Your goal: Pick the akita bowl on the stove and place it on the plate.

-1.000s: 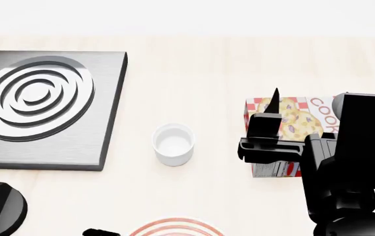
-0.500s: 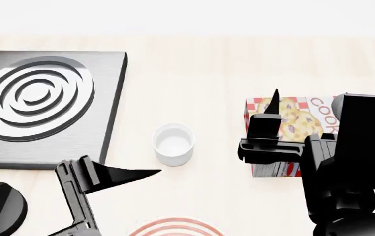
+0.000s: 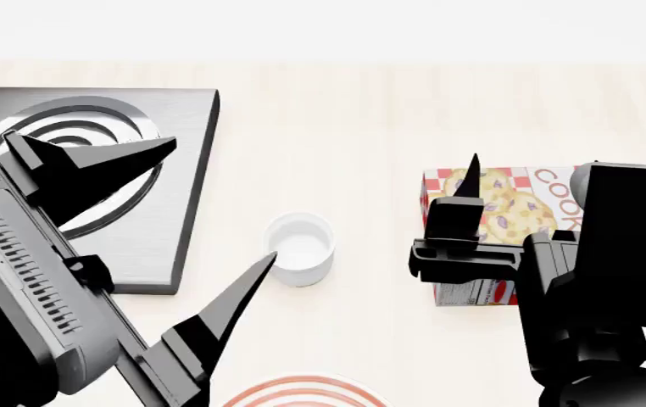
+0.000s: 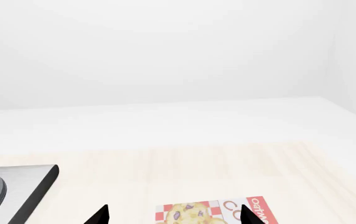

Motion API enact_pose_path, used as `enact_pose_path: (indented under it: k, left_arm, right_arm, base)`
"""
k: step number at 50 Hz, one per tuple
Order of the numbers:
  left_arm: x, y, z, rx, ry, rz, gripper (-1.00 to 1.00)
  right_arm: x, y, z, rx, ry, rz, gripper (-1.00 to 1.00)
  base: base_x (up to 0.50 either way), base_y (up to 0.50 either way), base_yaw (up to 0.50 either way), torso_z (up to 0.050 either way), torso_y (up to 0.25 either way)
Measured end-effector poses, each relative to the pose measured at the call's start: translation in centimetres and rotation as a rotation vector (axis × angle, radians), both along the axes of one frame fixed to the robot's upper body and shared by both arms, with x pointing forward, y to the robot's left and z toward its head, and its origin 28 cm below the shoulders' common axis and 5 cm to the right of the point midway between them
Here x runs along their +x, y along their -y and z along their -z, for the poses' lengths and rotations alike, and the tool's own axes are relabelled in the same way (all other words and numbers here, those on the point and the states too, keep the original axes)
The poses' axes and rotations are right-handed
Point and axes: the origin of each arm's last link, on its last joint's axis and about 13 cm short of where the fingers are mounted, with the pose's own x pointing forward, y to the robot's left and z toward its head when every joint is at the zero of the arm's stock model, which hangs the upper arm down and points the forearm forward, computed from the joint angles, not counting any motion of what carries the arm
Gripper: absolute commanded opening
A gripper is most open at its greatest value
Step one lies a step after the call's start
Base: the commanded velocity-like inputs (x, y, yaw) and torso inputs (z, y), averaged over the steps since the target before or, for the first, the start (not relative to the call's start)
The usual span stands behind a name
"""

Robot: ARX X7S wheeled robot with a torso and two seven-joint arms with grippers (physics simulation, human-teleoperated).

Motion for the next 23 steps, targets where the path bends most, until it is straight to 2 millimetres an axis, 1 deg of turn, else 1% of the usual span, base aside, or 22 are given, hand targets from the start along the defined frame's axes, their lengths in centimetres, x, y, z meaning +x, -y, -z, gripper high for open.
enact_pose_path:
  k: [23]
  left_arm:
    - [1.9, -2.4, -2.3, -0.213, -0.033, -0.131, 1.00]
  right_arm:
    - [0.0, 0.0, 0.0, 0.000, 0.000, 0.000, 1.00]
  base:
    - [0.00, 0.00, 0.00, 0.000, 0.000]
